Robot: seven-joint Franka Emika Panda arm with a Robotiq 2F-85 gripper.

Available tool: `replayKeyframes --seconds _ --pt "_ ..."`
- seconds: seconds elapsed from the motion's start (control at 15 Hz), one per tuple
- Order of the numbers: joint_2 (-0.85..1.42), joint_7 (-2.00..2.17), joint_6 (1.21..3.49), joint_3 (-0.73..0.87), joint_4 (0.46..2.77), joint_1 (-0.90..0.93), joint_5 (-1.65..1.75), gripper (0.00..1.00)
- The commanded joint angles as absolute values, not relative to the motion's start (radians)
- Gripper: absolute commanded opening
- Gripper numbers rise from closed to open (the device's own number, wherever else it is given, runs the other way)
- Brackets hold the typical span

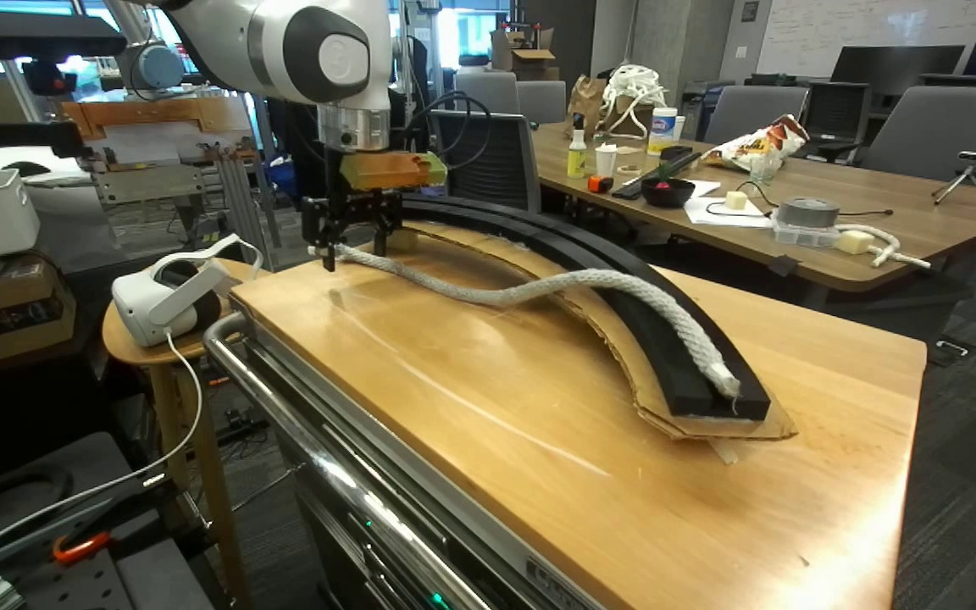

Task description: Put the rope along the center of the black object

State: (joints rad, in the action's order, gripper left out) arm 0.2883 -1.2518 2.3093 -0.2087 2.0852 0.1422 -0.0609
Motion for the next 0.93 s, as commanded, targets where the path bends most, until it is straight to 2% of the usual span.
replayKeyframes --seconds 0.0,0.33,0.53,0.87 --pt "0.321 -1.227 2.302 -0.209 2.047 0.132 -0.038 0.58" --pt "0.336 -1.212 2.296 -0.206 2.021 0.127 -0.026 0.18" --pt "0.331 -1.206 2.296 -0.207 2.02 0.124 -0.02 0.0" --pt "0.29 -1.201 2.299 -0.205 2.034 0.127 -0.001 0.03"
